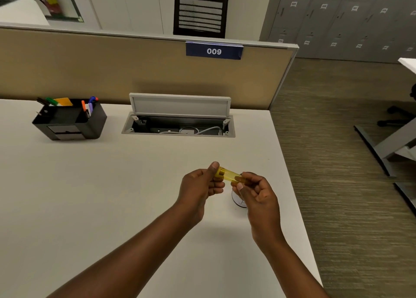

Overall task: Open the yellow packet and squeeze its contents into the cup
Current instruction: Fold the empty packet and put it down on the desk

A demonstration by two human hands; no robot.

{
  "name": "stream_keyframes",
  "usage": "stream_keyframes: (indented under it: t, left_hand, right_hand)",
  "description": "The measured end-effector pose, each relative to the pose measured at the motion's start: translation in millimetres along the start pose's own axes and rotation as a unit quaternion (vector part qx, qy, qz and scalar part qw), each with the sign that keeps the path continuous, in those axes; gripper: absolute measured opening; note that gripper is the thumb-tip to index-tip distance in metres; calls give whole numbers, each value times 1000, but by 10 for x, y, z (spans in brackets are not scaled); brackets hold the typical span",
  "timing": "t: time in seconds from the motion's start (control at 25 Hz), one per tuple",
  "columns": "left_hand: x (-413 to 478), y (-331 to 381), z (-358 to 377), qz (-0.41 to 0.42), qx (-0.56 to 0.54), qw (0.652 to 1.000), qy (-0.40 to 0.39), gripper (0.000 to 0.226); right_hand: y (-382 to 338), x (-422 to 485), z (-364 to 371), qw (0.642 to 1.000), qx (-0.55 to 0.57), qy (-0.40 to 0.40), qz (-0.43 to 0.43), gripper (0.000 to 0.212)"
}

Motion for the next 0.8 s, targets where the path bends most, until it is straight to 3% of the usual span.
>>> stream_keyframes:
  t: [0.44, 0.8]
  left_hand:
    - [-371, 397, -330, 94, 115, 988, -47, 21]
    - [-479, 336, -289, 123, 177, 975, -60, 22]
  right_hand:
    - [-216, -127, 463, 991, -111, -69, 5, 10]
    - [-101, -335, 547, 979, -120, -139, 92, 13]
Point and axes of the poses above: each hand's wrist, its own x-axis towards the middle knuckle, its own z-axis out of the palm, y = z × x, the point moved 8 cm from there along x, towards the middle knuckle, and after that the axes turned 15 degrees about -y, right-handed, at the moved point
